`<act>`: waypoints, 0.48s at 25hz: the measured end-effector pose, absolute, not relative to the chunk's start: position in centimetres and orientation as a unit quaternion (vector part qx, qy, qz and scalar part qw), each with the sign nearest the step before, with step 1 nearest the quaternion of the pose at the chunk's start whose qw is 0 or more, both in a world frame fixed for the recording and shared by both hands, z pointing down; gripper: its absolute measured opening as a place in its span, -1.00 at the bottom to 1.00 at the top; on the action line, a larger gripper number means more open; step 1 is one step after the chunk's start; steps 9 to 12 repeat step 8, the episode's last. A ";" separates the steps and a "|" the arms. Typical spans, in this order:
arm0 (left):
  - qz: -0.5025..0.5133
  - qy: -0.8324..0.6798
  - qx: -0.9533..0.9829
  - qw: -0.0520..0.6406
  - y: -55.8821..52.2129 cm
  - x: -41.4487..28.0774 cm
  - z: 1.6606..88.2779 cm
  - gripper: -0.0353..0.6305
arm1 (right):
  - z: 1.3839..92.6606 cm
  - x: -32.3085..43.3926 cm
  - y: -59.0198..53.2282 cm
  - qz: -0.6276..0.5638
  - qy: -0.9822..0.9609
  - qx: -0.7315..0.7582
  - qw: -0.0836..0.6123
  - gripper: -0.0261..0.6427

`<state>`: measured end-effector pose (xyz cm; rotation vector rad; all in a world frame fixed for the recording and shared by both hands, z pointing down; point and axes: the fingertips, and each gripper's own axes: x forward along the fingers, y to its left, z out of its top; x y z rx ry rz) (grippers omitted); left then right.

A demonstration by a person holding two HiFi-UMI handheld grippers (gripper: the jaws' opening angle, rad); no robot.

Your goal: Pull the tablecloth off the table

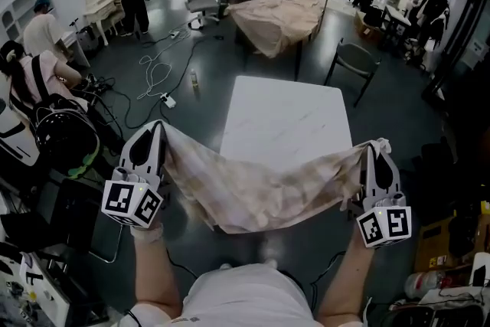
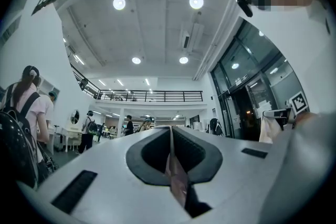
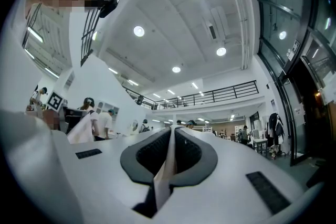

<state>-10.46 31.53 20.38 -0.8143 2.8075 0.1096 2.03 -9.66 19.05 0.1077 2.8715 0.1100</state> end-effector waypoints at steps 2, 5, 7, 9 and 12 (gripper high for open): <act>0.038 0.954 -0.276 0.107 31.6 -10.6 20.3 -0.86 | 19.0 2.0 -9.7 0.038 0.990 0.036 0.133 -0.83; 0.039 0.954 -0.276 0.107 31.2 -10.1 20.2 -0.86 | 18.8 2.7 -10.1 0.039 0.990 0.033 0.132 -0.83; 0.040 0.954 -0.276 0.107 30.6 -9.2 20.1 -0.86 | 18.8 3.7 -10.8 0.039 0.990 0.032 0.132 -0.83; 0.040 0.955 -0.275 0.107 30.2 -8.7 20.0 -0.86 | 18.7 4.3 -11.3 0.039 0.990 0.031 0.133 -0.83; 0.040 0.955 -0.275 0.107 30.2 -8.7 20.0 -0.86 | 18.7 4.3 -11.3 0.039 0.990 0.031 0.133 -0.83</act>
